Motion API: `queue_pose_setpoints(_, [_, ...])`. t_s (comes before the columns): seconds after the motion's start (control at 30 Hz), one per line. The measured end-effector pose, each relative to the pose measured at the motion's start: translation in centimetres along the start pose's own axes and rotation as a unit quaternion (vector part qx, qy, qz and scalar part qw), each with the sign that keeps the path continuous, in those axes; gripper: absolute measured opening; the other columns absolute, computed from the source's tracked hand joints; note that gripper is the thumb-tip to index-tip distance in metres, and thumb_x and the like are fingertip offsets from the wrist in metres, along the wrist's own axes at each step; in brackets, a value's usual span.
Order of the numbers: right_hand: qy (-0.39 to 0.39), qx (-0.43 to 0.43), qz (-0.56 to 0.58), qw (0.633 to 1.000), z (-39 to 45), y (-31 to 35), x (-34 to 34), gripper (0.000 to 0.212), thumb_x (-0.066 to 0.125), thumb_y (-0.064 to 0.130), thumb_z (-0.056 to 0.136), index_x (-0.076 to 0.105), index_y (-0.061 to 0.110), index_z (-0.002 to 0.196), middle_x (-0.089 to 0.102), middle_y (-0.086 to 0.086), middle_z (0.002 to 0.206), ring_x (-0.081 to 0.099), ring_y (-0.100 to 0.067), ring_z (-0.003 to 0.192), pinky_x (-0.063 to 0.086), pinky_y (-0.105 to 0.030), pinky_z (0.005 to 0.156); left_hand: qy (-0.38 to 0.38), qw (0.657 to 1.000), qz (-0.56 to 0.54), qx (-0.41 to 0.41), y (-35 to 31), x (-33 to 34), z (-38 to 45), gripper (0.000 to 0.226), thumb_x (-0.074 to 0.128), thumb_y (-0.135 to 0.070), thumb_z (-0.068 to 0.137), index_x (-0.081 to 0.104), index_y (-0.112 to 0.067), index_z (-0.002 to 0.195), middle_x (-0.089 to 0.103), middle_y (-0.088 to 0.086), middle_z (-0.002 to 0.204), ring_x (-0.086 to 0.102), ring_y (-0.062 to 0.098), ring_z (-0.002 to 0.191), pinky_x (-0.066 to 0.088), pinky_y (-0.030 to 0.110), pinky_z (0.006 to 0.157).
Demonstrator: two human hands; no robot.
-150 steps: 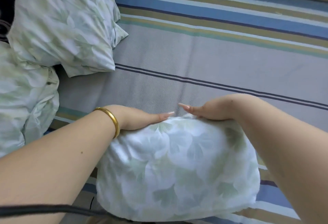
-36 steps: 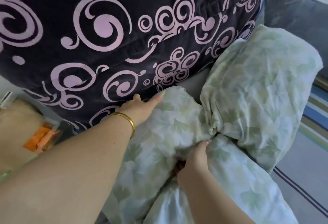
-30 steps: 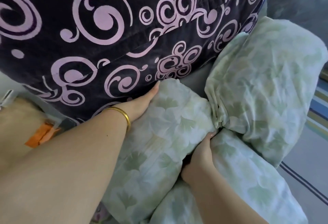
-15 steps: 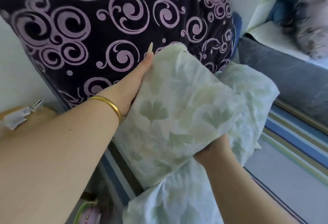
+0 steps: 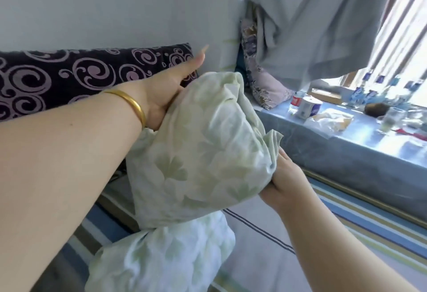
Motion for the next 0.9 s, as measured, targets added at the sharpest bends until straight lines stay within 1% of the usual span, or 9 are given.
queue_pose_setpoints(0.07, [0.003, -0.023, 0.003, 1.000, -3.1, 2.2, 1.0, 0.024, 0.066, 0.026, 0.088, 0.076, 0.017, 0.109, 0.073, -0.011, 0.117, 0.071, -0.029, 0.106, 0.059, -0.046, 0.082, 0.013, 1.000, -0.006, 0.014, -1.4, 2.4, -1.8, 0.066, 0.068, -0.077, 0.068, 0.076, -0.021, 0.104, 0.075, 0.006, 0.108, 0.072, 0.025, 0.099, 0.059, 0.042, 0.080])
queue_pose_setpoints(0.2, [-0.002, -0.058, 0.016, 0.998, -7.2, 5.0, 4.4, 0.017, 0.062, 0.019, 0.098, 0.078, 0.015, 0.102, 0.075, -0.014, 0.109, 0.073, -0.030, 0.099, 0.058, -0.050, 0.086, -0.028, 0.999, 0.027, 0.032, -4.3, 5.5, -6.6, 0.025, 0.060, -0.032, 0.091, 0.071, -0.016, 0.108, 0.065, 0.010, 0.091, 0.065, 0.022, 0.075, 0.056, 0.029, 0.069])
queue_pose_setpoints(0.37, [-0.012, -0.134, 0.019, 0.991, -10.6, 11.2, 8.6, 0.035, 0.065, 0.023, 0.092, 0.066, 0.016, 0.126, 0.072, -0.014, 0.118, 0.070, -0.032, 0.105, 0.056, -0.051, 0.091, -0.123, 0.981, -0.018, 0.150, -9.5, 5.1, -12.0, 0.032, 0.061, -0.022, 0.090, 0.066, -0.006, 0.118, 0.059, 0.021, 0.113, 0.056, 0.030, 0.097, 0.047, 0.043, 0.087])
queue_pose_setpoints(0.47, [-0.015, -0.167, 0.004, 0.986, -13.1, 15.4, 9.1, 0.013, 0.069, 0.020, 0.089, 0.079, 0.022, 0.097, 0.076, -0.013, 0.106, 0.074, -0.031, 0.094, 0.060, -0.048, 0.079, -0.195, 0.960, -0.066, 0.190, -10.7, 5.6, -13.6, 0.020, 0.053, -0.018, 0.085, 0.062, -0.016, 0.067, 0.052, 0.010, 0.069, 0.051, 0.019, 0.057, 0.045, 0.027, 0.054])
queue_pose_setpoints(0.57, [-0.033, -0.171, -0.051, 0.983, -15.6, 17.2, 8.1, 0.011, 0.068, 0.020, 0.092, 0.079, 0.019, 0.092, 0.077, -0.012, 0.088, 0.075, -0.028, 0.074, 0.061, -0.042, 0.067, -0.167, 0.971, -0.059, 0.159, -8.9, 8.3, -13.3, 0.046, 0.039, -0.008, 0.087, 0.052, -0.016, 0.043, 0.047, 0.003, 0.046, 0.049, 0.013, 0.034, 0.041, 0.017, 0.038])
queue_pose_setpoints(0.7, [-0.067, -0.150, -0.100, 0.981, -18.8, 16.1, 4.9, 0.015, 0.065, 0.023, 0.095, 0.076, 0.016, 0.087, 0.072, -0.010, 0.075, 0.070, -0.023, 0.061, 0.060, -0.040, 0.060, -0.122, 0.990, -0.066, 0.016, -2.9, 12.9, -11.7, 0.026, 0.047, -0.027, 0.088, 0.051, -0.011, 0.068, 0.053, 0.006, 0.045, 0.054, 0.021, 0.044, 0.044, 0.024, 0.050])
queue_pose_setpoints(0.8, [-0.089, -0.115, -0.140, 0.980, -20.9, 13.0, 2.3, 0.025, 0.061, 0.020, 0.096, 0.079, 0.018, 0.078, 0.073, -0.011, 0.075, 0.069, -0.025, 0.063, 0.059, -0.041, 0.063, 0.034, 0.996, -0.043, -0.071, 3.2, 18.7, -10.3, 0.070, 0.068, -0.064, 0.079, 0.062, -0.006, 0.117, 0.075, 0.012, 0.087, 0.072, 0.024, 0.077, 0.057, 0.034, 0.072])
queue_pose_setpoints(0.83, [-0.096, -0.103, -0.159, 0.977, -21.7, 11.9, 1.6, 0.022, 0.062, 0.019, 0.096, 0.079, 0.016, 0.082, 0.072, -0.013, 0.079, 0.068, -0.027, 0.068, 0.059, -0.044, 0.068, 0.062, 0.993, 0.007, -0.099, 5.4, 20.4, -10.4, 0.084, 0.076, -0.063, 0.073, 0.053, -0.013, 0.136, 0.071, 0.013, 0.114, 0.071, 0.028, 0.098, 0.057, 0.041, 0.085])
queue_pose_setpoints(0.9, [-0.121, -0.075, -0.179, 0.974, -23.5, 10.0, -0.2, 0.019, 0.062, 0.020, 0.096, 0.077, 0.009, 0.095, 0.069, -0.020, 0.088, 0.065, -0.031, 0.077, 0.058, -0.049, 0.075, 0.046, 0.989, 0.085, -0.110, 8.4, 22.3, -10.3, 0.080, 0.083, -0.049, 0.074, 0.050, -0.013, 0.137, 0.058, 0.018, 0.138, 0.062, 0.036, 0.119, 0.052, 0.052, 0.098])
Point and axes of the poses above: each hand's wrist, its own z-axis towards the middle knuckle, its own x-axis out of the palm, y = z × x, the point moved 8 cm from there along z, towards the middle knuckle
